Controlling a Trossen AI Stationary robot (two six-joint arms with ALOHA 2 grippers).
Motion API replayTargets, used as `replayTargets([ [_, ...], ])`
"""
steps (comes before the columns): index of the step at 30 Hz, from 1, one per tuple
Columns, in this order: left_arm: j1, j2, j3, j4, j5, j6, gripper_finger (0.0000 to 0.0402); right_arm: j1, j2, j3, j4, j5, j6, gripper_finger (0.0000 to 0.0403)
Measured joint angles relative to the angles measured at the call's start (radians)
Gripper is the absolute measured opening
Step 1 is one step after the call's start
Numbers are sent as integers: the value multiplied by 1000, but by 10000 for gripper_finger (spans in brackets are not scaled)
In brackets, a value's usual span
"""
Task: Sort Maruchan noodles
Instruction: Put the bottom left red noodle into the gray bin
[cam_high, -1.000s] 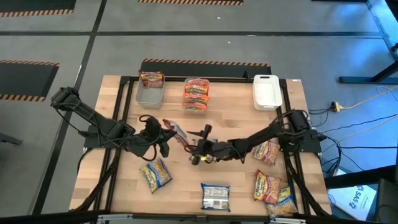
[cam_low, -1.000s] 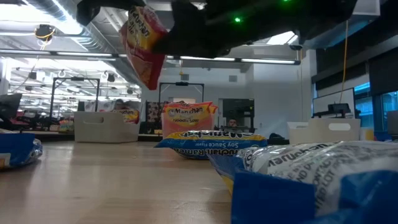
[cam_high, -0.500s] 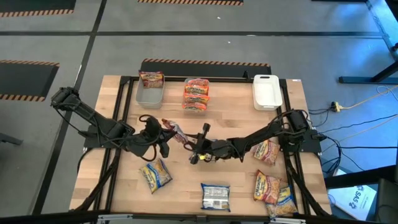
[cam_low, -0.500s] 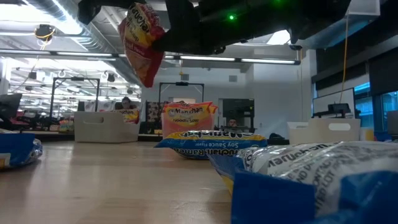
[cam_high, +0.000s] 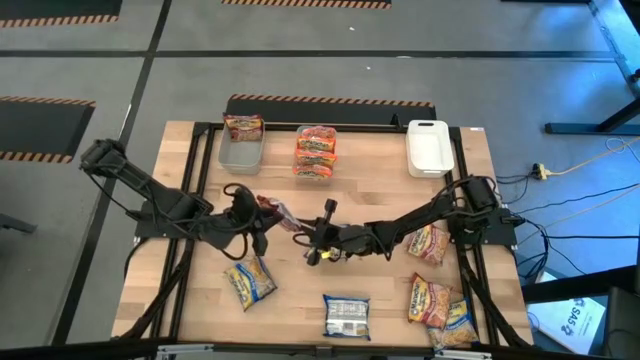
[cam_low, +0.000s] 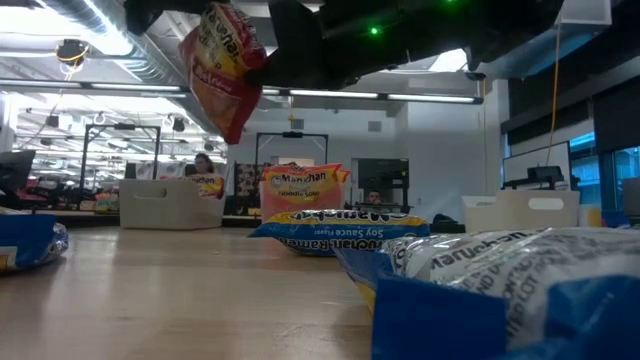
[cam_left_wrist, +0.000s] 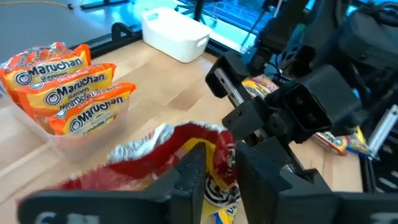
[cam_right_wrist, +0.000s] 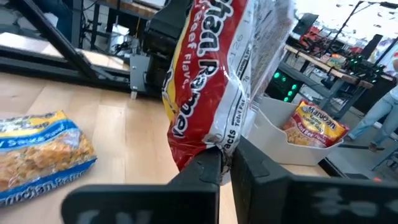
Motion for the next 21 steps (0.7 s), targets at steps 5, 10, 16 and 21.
replayTargets([
  [5,0,-79,-1,-79,86,5,111,0,-5,0,-50,-44,29,2],
  [10,0,-167,-1,-133,181,86,122,0,-5,0,-117,-170,110,1],
  [16,0,-171,-1,-133,208,281,117,-8,-5,0,-210,-337,169,1],
  [21,2,-43,-1,-90,343,374,110,-60,-5,0,-316,-504,264,0],
])
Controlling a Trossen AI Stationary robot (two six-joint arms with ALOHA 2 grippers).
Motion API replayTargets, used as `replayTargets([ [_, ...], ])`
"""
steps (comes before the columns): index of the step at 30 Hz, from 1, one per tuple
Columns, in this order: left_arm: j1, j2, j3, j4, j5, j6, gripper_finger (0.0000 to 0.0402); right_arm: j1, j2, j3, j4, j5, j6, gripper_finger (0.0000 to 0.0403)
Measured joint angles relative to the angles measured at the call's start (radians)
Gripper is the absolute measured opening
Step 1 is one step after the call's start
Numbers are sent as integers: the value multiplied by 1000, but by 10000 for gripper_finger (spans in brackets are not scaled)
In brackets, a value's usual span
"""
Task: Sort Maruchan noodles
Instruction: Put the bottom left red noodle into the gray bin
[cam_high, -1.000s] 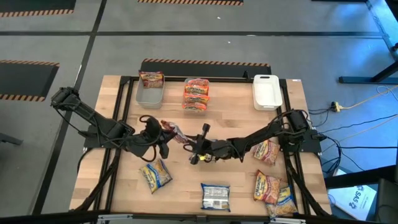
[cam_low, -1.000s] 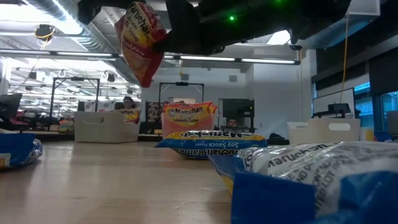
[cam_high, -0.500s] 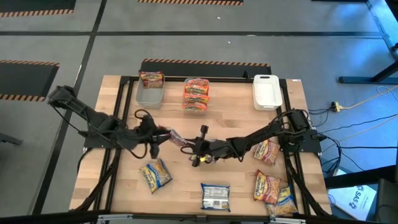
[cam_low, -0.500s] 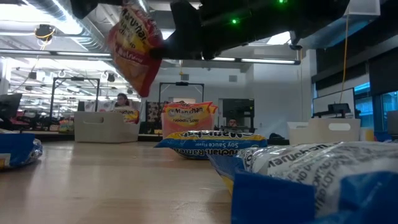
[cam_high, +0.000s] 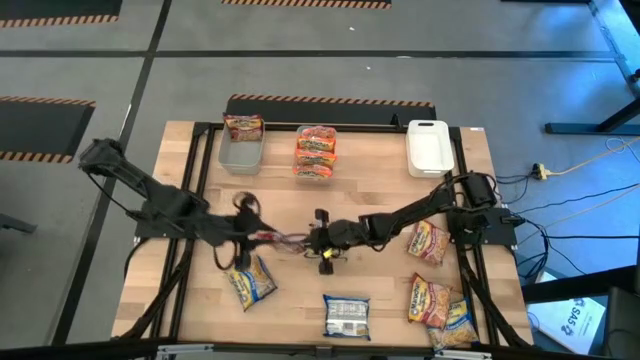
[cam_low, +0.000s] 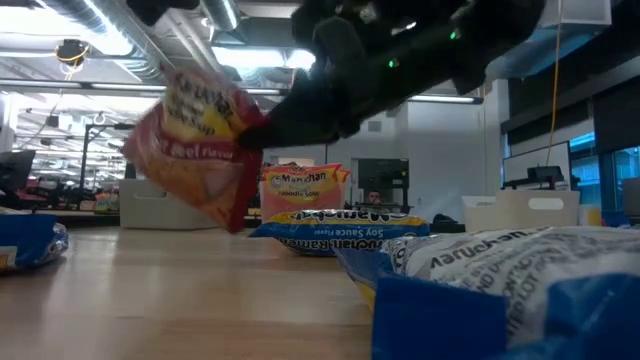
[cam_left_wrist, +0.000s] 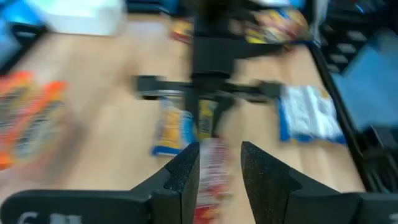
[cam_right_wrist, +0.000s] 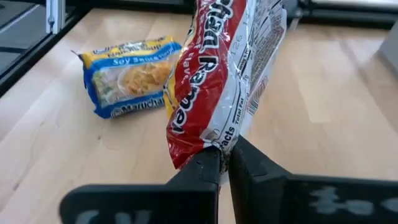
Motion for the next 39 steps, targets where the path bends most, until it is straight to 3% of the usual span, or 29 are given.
replayTargets([
  [5,32,161,0,30,85,10,109,-35,0,0,-14,-133,35,0],
  [8,84,227,0,29,166,-12,114,-32,0,0,-19,-149,34,0],
  [12,172,269,12,25,375,-29,137,-31,0,0,-24,-152,35,0],
  [14,201,272,29,25,415,-24,148,-31,0,0,-24,-151,37,0],
  [18,228,265,60,19,383,35,159,-31,0,0,-26,-147,38,0],
  [24,228,264,66,153,359,50,157,-31,0,0,-26,-143,39,0],
  [28,238,264,66,186,287,45,154,-31,0,0,-27,-127,36,0],
  [31,238,264,66,186,332,61,160,-31,0,0,-27,-124,33,0],
  [39,234,264,66,56,321,13,266,-32,0,0,-27,-125,30,0],
])
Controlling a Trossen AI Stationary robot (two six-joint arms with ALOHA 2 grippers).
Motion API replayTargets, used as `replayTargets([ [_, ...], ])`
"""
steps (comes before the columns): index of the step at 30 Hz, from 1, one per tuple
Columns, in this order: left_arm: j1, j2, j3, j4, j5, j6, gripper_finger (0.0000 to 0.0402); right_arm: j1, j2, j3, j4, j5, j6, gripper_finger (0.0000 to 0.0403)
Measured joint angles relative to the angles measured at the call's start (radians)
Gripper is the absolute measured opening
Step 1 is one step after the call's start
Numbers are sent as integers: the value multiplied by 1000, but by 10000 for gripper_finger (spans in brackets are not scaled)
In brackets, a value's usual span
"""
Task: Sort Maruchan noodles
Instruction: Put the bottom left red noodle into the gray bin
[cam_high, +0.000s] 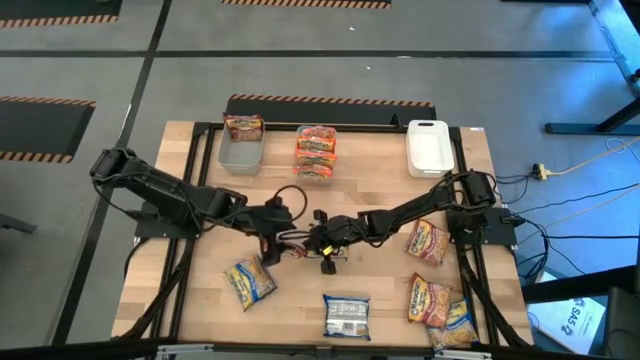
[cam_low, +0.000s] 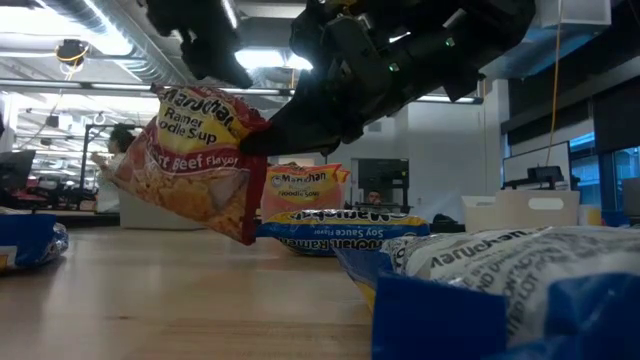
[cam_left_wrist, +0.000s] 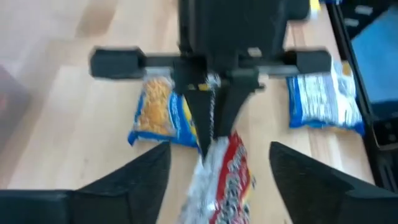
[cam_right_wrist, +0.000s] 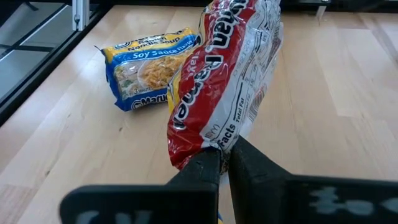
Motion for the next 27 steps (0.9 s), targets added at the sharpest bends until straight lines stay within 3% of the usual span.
replayTargets([
  [4,0,-1,0,-10,11,0,300,0,0,0,-1,0,0,0],
  [13,-23,29,0,-48,12,76,306,0,0,0,-1,-19,-1,0],
  [20,-4,144,0,-44,135,79,293,-2,0,0,-1,-19,3,0],
  [27,0,168,0,-50,118,98,249,-14,1,0,0,-29,4,0],
])
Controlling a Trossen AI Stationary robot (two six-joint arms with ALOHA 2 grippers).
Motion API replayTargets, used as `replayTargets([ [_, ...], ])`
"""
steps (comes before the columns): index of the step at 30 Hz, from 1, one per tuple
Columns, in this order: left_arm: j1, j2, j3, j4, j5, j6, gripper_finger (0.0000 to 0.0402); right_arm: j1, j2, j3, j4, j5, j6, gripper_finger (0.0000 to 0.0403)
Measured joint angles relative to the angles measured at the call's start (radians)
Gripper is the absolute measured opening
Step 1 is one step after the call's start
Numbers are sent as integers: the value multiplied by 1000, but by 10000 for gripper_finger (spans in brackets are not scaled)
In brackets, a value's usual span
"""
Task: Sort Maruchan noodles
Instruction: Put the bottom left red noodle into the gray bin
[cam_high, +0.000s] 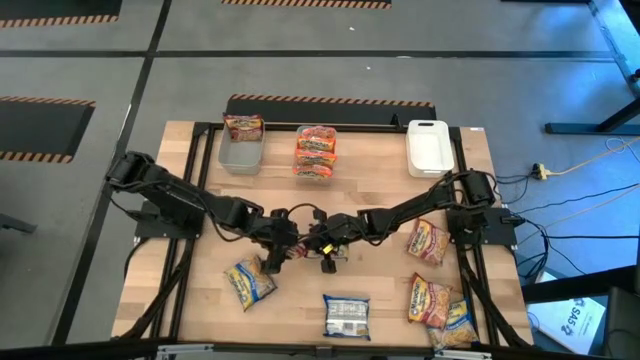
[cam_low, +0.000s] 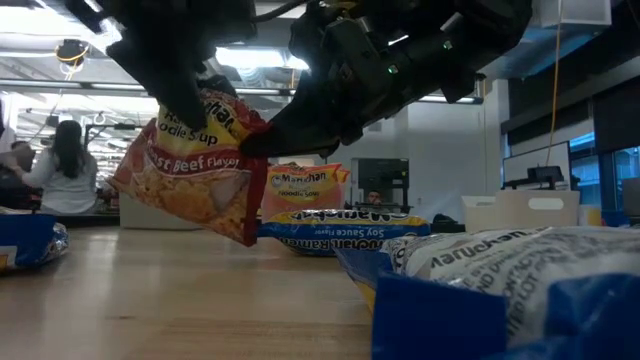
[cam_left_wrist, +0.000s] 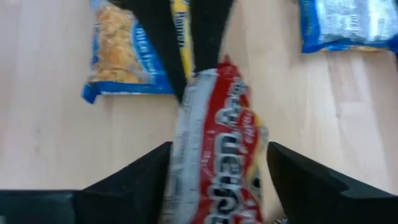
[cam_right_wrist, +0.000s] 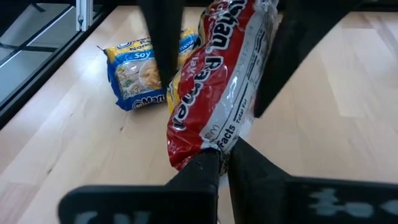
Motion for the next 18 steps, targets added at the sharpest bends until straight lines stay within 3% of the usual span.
replayTargets([
  [10,18,5,0,-65,2,59,125,-1,1,0,18,-7,27,19],
  [14,24,2,0,-72,0,59,113,-8,-4,0,19,-11,19,44],
  [18,43,-31,6,-110,-28,59,120,-31,-78,-2,-89,-49,-13,90],
])
